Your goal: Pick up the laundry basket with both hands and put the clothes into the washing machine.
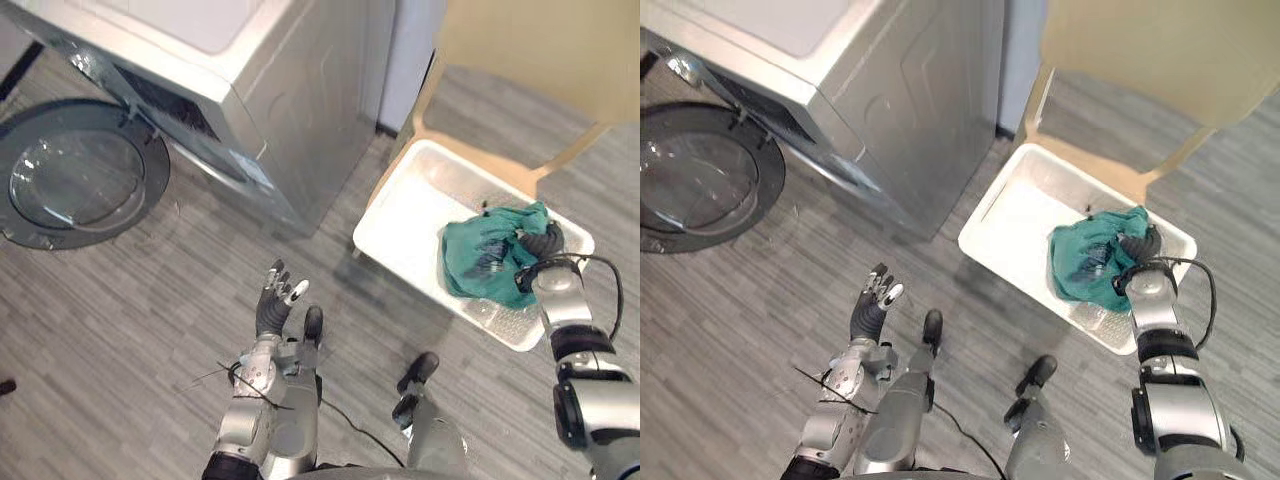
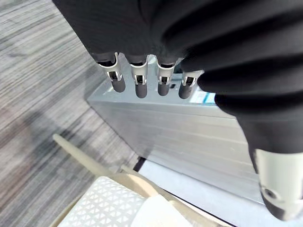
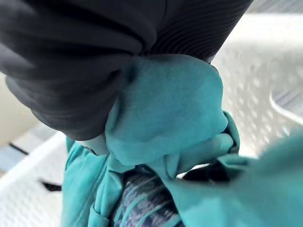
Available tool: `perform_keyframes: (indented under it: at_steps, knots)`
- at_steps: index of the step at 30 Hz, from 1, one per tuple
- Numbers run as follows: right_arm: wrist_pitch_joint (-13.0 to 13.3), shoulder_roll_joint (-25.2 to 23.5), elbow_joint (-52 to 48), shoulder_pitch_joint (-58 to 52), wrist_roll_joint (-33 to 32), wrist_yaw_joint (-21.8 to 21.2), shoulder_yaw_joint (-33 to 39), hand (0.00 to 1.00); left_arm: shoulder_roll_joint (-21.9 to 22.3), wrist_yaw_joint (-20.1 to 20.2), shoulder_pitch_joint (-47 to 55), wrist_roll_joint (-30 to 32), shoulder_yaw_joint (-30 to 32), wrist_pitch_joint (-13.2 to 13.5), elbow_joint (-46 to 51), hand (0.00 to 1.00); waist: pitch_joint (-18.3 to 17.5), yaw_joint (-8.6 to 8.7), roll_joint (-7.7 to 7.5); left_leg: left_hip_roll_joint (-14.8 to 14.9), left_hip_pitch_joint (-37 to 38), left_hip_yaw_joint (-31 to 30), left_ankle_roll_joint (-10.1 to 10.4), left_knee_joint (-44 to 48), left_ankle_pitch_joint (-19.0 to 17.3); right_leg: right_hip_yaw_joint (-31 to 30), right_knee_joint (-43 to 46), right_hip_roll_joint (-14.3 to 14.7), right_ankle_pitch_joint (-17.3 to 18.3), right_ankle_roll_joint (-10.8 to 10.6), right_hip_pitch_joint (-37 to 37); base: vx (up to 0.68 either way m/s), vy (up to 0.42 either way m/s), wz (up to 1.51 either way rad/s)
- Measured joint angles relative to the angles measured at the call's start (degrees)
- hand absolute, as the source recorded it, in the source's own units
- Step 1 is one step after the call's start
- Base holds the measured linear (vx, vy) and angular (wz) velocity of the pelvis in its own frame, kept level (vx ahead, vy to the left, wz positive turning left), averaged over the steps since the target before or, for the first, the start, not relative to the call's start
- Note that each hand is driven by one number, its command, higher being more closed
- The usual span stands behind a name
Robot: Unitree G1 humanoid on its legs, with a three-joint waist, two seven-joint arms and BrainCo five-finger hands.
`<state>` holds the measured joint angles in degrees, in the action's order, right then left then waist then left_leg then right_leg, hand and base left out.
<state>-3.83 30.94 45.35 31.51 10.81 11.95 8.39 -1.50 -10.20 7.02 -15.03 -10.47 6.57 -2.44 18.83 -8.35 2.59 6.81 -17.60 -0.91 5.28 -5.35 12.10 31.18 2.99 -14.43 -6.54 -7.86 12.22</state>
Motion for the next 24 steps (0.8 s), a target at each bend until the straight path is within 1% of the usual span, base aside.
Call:
perform_keyframes:
  at_steps: [1,3,4,5,6,7,8,9,10,11,12,14,15,16,18,19,21,22,24]
  knots:
    - [0.0,-0.5,-3.6,-3.1,0.0,1.1,2.6,1.0,-0.5,0.0,1.6,0.1,0.0,0.0,0.4,0.0,-2.6,0.23,-0.72,0.1,0.7,0.3,0.0,0.0,-0.3,-0.1,-0.1,0.1,0.2,-0.1,-0.6,0.0,-0.029,-0.04]
    - [0.0,-1.0,-5.2,-4.3,0.0,2.1,3.7,1.0,-0.6,0.1,2.4,0.5,0.0,0.0,0.4,0.0,-3.7,0.51,-1.34,0.2,1.4,0.5,0.0,0.0,-0.6,-0.3,-0.1,0.1,0.6,-0.5,-1.2,0.0,-0.026,-0.07]
    - [0.0,-1.7,-7.1,-5.5,0.0,2.6,4.8,1.0,-0.9,0.1,3.3,1.2,0.0,-0.1,0.4,0.0,-4.9,0.64,-2.08,0.3,1.9,1.0,-0.2,0.0,-1.0,-0.7,-0.2,0.2,0.6,-0.5,-1.5,0.0,-0.018,-0.11]
    - [0.0,-2.2,-8.9,-6.4,0.0,3.0,5.6,1.0,-1.0,0.1,3.7,1.3,0.0,-0.2,0.4,0.0,-5.5,0.79,-2.48,0.3,2.5,1.2,-0.2,0.0,-1.1,-0.9,-0.3,0.2,0.6,-0.5,-1.8,0.0,-0.016,-0.12]
    - [0.0,-3.1,-11.8,-7.4,0.0,3.5,6.8,1.0,-1.0,0.2,4.2,1.9,0.0,-0.2,0.4,0.0,-6.4,1.16,-2.97,0.3,2.8,1.4,-0.3,0.0,-1.4,-1.0,-0.4,0.2,0.7,-0.5,-2.2,0.0,-0.009,-0.07]
    - [-0.1,-3.7,-13.5,-7.9,0.0,3.7,7.5,1.0,-1.0,0.1,4.4,2.2,0.0,-0.3,0.4,0.0,-6.9,1.28,-3.19,0.3,2.9,1.5,-0.3,0.0,-1.4,-1.1,-0.4,0.2,0.7,-0.6,-2.2,0.01,-0.009,-0.07]
    - [-0.1,-4.4,-17.5,-9.4,0.0,4.5,8.0,1.0,-1.0,0.2,4.4,2.3,-0.1,-0.7,0.5,0.0,-7.7,1.31,-3.5,0.3,3.0,1.8,-0.3,0.0,-1.4,-1.3,-0.7,0.2,0.7,-0.6,-2.2,0.0,-0.007,-0.07]
    - [-0.1,-5.4,-21.8,-10.3,0.1,4.7,8.7,1.0,-0.8,0.2,4.3,2.3,-0.1,-1.1,1.0,0.0,-7.7,1.34,-3.49,0.2,3.5,1.9,-0.3,-0.1,-1.5,-1.4,-0.7,0.2,0.7,-0.5,-2.7,0.0,-0.007,-0.05]
    - [-0.1,-5.9,-24.1,-10.7,0.2,4.9,9.0,1.0,-0.8,0.2,4.3,2.4,-0.1,-1.2,1.4,0.0,-7.7,1.4,-3.48,0.2,3.8,1.9,-0.3,-0.1,-1.5,-1.4,-0.8,0.2,0.8,-0.4,-3.0,-0.01,-0.003,-0.09]
    - [-0.1,-6.5,-28.3,-11.4,0.6,5.4,9.0,1.0,-0.8,0.2,4.2,2.5,-0.1,-1.3,2.5,0.0,-7.9,1.45,-3.55,0.3,4.3,2.4,0.1,-0.1,-1.9,-1.9,-0.8,0.2,0.9,-0.3,-3.1,-0.02,-0.002,-0.12]
    - [-0.1,-7.3,-32.3,-11.7,1.5,5.5,9.1,1.0,-0.7,0.3,4.3,3.4,-0.2,-1.3,3.5,0.0,-8.6,1.55,-3.45,0.3,4.5,2.7,0.1,-0.2,-1.9,-2.2,-0.8,0.2,0.9,-0.3,-3.1,-0.01,-0.001,-0.14]
    - [0.1,-8.6,-37.1,-11.9,2.9,5.8,9.1,1.0,-0.9,0.6,4.2,3.9,-0.7,-1.4,5.7,0.0,-9.4,1.62,-3.49,0.3,5.4,3.2,0.2,-0.2,-2.0,-2.8,-0.9,0.2,0.9,-0.3,-3.7,0.02,-0.008,-0.13]
    - [0.5,-9.5,-39.6,-12.0,2.9,6.1,9.0,1.0,-1.0,1.3,4.2,4.9,-0.8,-1.5,7.6,0.0,-9.6,1.67,-3.53,0.3,6.7,3.6,0.2,-0.2,-2.1,-3.1,-1.2,0.2,0.9,-0.3,-4.8,0.03,-0.009,-0.14]
    - [0.7,-10.0,-40.8,-12.3,2.9,6.4,9.0,1.0,-1.0,1.4,4.2,5.2,-1.1,-1.5,8.5,0.0,-10.1,1.69,-3.57,0.3,7.0,3.8,0.3,-0.2,-2.2,-3.2,-1.2,0.2,0.9,-0.3,-5.0,0.04,-0.007,-0.14]
    - [1.3,-11.6,-45.8,-13.9,2.9,6.7,8.5,1.0,-1.5,1.6,4.0,6.6,-2.5,-1.4,11.8,0.0,-12.5,1.77,-3.65,0.3,7.8,4.5,0.5,-0.2,-2.5,-3.9,-1.2,0.2,0.7,-0.5,-5.2,0.06,-0.009,-0.19]
    - [1.8,-12.5,-48.8,-14.0,2.9,6.7,8.0,1.0,-2.1,1.8,3.2,7.1,-3.5,-1.3,13.7,0.0,-12.8,2.1,-3.61,0.3,9.4,5.2,0.5,-0.2,-2.8,-4.6,-1.2,0.2,0.7,-0.5,-6.3,0.06,-0.009,-0.23]
    - [2.6,-12.6,-50.5,-14.0,2.8,6.6,6.9,1.0,-2.2,2.0,2.4,7.9,-3.7,-1.1,14.2,0.0,-13.1,2.78,-3.65,0.3,10.4,5.7,0.6,-0.2,-3.2,-5.0,-1.3,0.2,0.8,-0.6,-7.0,0.02,0.0,-0.18]
    - [3.4,-12.6,-52.3,-14.2,2.8,6.6,6.0,1.0,-2.2,2.4,1.7,8.7,-4.1,-1.1,14.3,0.0,-14.4,3.18,-3.73,0.3,10.5,6.1,0.6,-0.2,-3.3,-5.5,-1.4,0.2,0.8,-0.6,-6.9,0.0,0.008,-0.18]
    - [4.2,-12.6,-55.2,-14.2,2.6,6.5,5.3,1.0,-3.2,2.5,-0.5,9.0,-5.2,-1.1,14.3,0.0,-15.3,3.68,-4.02,0.5,11.7,7.0,0.8,-0.3,-3.6,-6.4,-1.7,0.4,0.8,-0.6,-7.4,0.01,0.006,-0.23]
